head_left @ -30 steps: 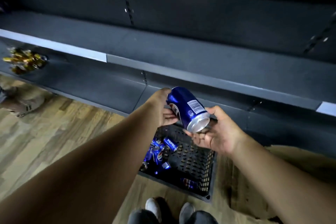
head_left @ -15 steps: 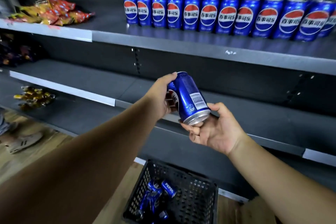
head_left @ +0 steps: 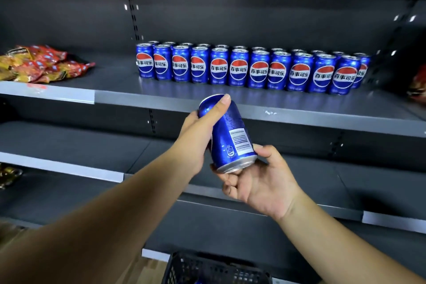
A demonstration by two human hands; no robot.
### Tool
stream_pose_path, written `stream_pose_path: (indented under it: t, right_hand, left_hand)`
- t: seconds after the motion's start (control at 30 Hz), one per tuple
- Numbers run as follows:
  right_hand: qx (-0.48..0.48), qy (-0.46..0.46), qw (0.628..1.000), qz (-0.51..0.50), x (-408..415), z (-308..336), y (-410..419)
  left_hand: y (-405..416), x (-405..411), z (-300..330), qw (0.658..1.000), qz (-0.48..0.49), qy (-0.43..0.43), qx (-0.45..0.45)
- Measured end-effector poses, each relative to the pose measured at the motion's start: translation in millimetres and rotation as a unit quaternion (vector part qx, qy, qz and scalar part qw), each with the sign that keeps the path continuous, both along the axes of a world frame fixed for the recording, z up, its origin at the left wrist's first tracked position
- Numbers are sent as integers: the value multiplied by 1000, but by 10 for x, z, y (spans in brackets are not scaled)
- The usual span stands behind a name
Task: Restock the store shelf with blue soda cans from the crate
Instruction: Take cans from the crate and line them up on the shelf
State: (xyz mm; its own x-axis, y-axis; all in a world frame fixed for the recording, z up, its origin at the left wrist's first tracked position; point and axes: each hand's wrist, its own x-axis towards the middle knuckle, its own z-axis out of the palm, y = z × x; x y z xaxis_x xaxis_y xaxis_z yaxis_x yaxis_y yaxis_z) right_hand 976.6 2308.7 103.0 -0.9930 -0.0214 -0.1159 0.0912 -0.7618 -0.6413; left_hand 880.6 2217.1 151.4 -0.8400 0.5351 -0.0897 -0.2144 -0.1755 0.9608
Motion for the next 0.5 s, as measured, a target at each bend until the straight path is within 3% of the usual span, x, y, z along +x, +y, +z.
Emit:
stream_pose_path:
  t: [0.33, 0.5]
  right_hand:
    - [30, 79, 993, 88, 138, 410, -126]
    - [26, 71, 995, 59, 212, 521, -275]
  left_hand:
    - [-167, 132, 317, 994, -88, 3, 65]
    - [-251, 254, 384, 989, -131, 8, 63]
